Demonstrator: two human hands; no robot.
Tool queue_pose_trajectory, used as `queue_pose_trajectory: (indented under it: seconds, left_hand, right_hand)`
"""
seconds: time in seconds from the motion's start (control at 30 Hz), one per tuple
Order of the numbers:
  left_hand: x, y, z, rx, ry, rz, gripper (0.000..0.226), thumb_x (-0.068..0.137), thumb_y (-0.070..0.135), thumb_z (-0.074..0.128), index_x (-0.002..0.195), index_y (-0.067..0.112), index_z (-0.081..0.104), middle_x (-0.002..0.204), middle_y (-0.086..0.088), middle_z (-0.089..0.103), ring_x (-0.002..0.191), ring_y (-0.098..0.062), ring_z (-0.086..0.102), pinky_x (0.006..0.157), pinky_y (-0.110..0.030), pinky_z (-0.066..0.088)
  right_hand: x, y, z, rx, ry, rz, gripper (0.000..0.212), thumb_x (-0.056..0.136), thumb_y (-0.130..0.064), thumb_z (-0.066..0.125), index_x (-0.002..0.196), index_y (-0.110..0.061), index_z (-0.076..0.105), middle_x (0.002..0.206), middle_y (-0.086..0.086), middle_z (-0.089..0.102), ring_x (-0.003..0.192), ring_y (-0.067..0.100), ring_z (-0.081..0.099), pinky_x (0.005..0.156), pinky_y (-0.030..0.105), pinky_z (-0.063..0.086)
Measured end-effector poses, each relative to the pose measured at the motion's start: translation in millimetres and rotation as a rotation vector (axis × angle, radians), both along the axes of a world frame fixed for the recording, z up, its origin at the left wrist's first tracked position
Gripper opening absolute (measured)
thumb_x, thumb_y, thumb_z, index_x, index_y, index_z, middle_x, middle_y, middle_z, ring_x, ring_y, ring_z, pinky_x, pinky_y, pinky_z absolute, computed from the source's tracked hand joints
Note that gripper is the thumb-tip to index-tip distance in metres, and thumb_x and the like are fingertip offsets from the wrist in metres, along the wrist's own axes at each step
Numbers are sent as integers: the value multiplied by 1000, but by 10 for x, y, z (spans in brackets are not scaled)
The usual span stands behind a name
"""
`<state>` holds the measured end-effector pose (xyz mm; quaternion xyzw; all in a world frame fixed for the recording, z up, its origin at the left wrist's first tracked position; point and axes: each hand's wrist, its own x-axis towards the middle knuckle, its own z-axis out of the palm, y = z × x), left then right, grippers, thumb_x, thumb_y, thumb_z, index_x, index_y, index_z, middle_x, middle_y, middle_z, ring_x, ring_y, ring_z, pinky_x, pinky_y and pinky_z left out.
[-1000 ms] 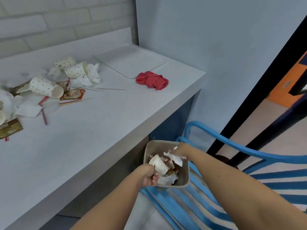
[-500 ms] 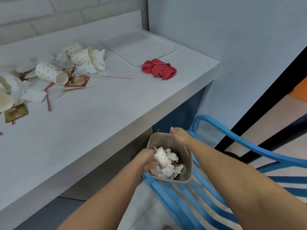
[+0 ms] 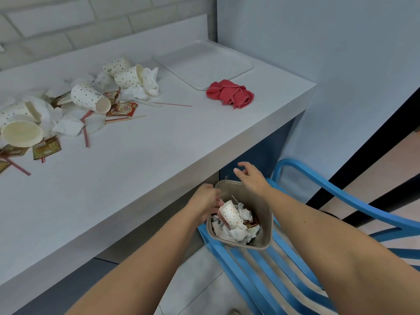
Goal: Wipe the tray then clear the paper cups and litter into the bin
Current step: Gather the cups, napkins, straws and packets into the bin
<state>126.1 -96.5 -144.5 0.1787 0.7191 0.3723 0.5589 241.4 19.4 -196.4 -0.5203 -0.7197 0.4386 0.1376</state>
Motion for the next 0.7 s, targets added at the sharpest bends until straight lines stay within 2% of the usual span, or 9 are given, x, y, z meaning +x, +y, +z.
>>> queue_pose_trajectory:
  seconds: [0.1,0.2,0.33,0.47,0.57,0.63,0.7]
  left_hand:
    - [-14,27,107,74,34,4,40,96,8,44,135,8,37,86,-5,57,73,-14,57,78,-32,51]
    - [-48,43,279,208,104,19,32,94,4,44,127,6,44,87,-5,57,69,-13,57,65,-25,49]
    - [-131,-1,513,356,254,95,22,93,4,42,112,9,52,78,-2,56,62,-11,52,53,-18,45]
    - [-294,-59,673,433,392,129,21,95,11,41,100,9,61,75,-1,55,61,-12,47,56,-21,37]
    - [-441,-123,793,430,457,170,24,97,15,40,89,13,63,79,0,55,66,-12,48,67,-25,41]
    - [-564,-194,882,408,492,211,25,97,19,41,86,14,63,90,-7,60,78,-22,55,77,-35,46]
    - [-703,-278,963,369,530,257,25,98,22,42,87,14,63,110,-13,62,102,-30,57,92,-40,48]
  right_hand:
    - [-36,52,142,-24,-17,65,29,97,-26,47,120,-12,56,102,5,60,97,19,57,79,24,42]
    - [-121,89,386,-99,-36,164,23,96,-20,49,108,-5,62,76,-1,59,68,13,57,60,19,46]
    - [-290,43,847,-130,-156,446,21,97,-22,48,96,-6,62,66,1,57,53,10,51,49,17,42]
    - [-531,-56,1272,-74,-223,610,29,94,-27,52,95,-1,66,56,-1,50,44,9,39,46,19,34]
    - [-707,-144,1486,-81,-205,665,27,93,-27,54,84,-4,66,52,-1,45,38,8,33,46,21,29]
    - [-844,-227,1603,-87,-190,683,28,94,-27,53,75,-9,62,53,0,43,42,10,31,46,22,27]
    - [-988,-294,1687,-80,-168,686,29,95,-29,52,72,-12,58,54,0,42,46,12,30,47,22,27]
